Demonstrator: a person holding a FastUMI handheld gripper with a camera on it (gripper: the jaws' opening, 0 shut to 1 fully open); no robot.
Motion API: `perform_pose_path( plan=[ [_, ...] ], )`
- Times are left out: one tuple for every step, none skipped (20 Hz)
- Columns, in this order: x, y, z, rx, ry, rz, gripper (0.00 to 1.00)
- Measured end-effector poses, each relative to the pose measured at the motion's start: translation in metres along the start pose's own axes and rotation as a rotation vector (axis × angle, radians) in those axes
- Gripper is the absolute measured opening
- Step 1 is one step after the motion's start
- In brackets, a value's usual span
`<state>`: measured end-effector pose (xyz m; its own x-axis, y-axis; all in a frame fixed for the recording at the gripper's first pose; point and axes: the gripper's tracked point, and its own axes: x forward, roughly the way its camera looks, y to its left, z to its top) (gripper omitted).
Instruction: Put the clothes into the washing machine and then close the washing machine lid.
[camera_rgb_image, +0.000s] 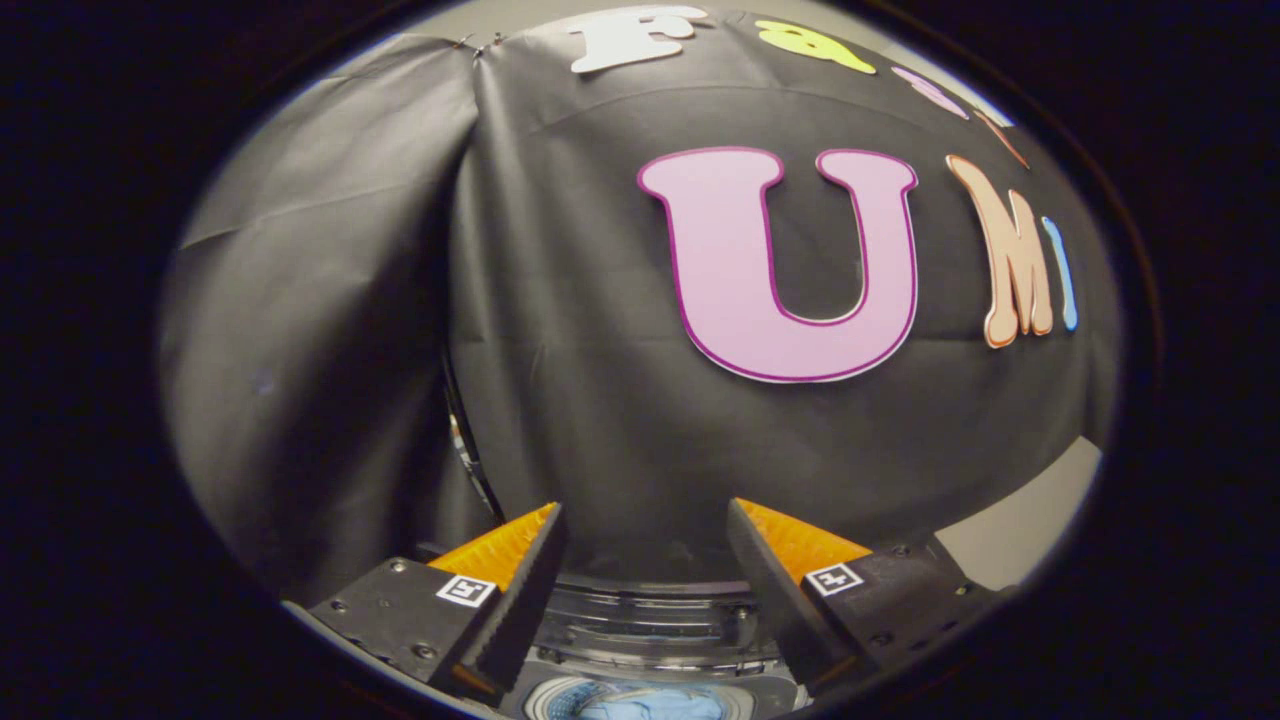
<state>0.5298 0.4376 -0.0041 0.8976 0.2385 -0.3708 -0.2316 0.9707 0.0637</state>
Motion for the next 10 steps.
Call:
perform_pose_path(
  plan=[
    [0.005, -0.001, -0.006, -0.004, 0.011, -0.008, 0.97],
    [0.009, -0.005, -0.014, -0.01, 0.025, -0.028, 0.97],
    [0.014, -0.009, -0.02, -0.019, 0.042, -0.05, 0.97],
    [0.019, -0.015, -0.03, -0.021, 0.063, -0.075, 0.97],
    [0.023, -0.019, -0.036, -0.011, 0.073, -0.09, 0.97],
    [0.027, -0.023, -0.044, -0.002, 0.093, -0.101, 0.97],
    [0.028, -0.026, -0.053, -0.001, 0.121, -0.111, 0.97],
    [0.024, -0.025, -0.057, -0.019, 0.15, -0.101, 0.97],
    [0.031, -0.026, -0.05, -0.018, 0.103, -0.1, 0.97],
    [0.025, -0.026, -0.054, -0.016, 0.13, -0.102, 0.98]
  ],
)
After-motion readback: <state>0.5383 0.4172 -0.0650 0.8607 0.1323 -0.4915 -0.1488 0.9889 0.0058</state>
